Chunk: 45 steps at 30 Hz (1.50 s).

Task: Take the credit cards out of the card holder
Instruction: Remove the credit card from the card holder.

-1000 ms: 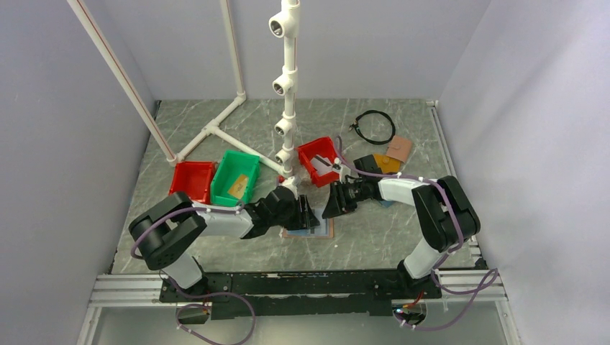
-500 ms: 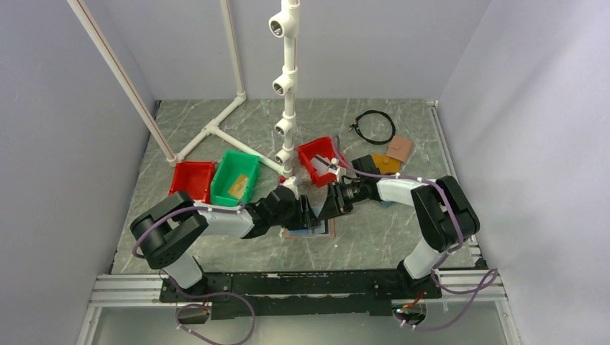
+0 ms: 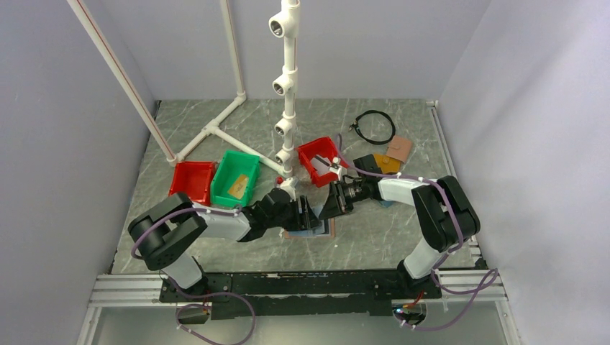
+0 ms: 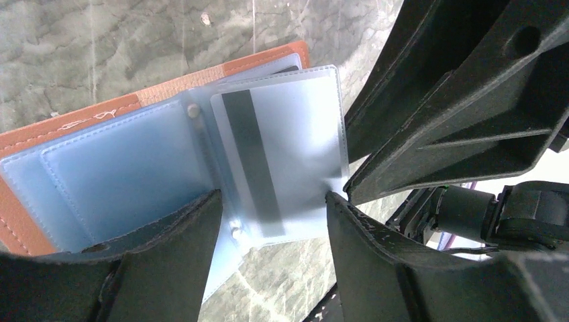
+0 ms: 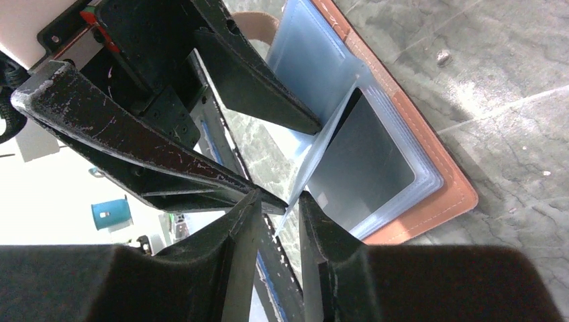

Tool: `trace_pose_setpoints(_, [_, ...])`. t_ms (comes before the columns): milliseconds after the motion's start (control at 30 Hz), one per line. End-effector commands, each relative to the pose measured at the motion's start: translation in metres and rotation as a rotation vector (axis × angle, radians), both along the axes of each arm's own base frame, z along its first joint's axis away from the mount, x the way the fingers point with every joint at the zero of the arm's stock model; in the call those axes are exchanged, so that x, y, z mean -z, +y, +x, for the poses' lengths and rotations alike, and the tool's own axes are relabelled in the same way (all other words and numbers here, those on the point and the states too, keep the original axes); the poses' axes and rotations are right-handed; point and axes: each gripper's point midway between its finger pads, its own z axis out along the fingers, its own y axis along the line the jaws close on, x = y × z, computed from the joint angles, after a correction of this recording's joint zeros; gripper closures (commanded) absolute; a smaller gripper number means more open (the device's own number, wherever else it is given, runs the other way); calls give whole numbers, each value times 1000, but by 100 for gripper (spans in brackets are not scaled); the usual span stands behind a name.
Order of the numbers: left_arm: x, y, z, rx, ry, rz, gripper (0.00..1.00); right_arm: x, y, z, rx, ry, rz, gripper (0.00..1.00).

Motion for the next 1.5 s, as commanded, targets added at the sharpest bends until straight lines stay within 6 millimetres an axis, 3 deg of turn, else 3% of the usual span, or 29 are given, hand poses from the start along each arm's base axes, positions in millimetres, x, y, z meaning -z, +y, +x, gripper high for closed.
trace_pose_setpoints(0, [-32, -17, -5, 68, -56, -120, 32, -18, 10, 5, -28, -52, 67, 69])
trace_pose_setpoints(800, [-65, -21, -10, 107, -144, -240, 25, -27, 16, -4, -71, -29, 112, 65])
trace_pose_setpoints(1333, [-77, -19, -9, 100, -169, -269, 22, -27, 18, -6, -81, -26, 116, 64])
trace_pose_setpoints(1467, [-69, -17, -8, 85, -144, -233, 22, -26, 18, -6, -82, -25, 114, 63])
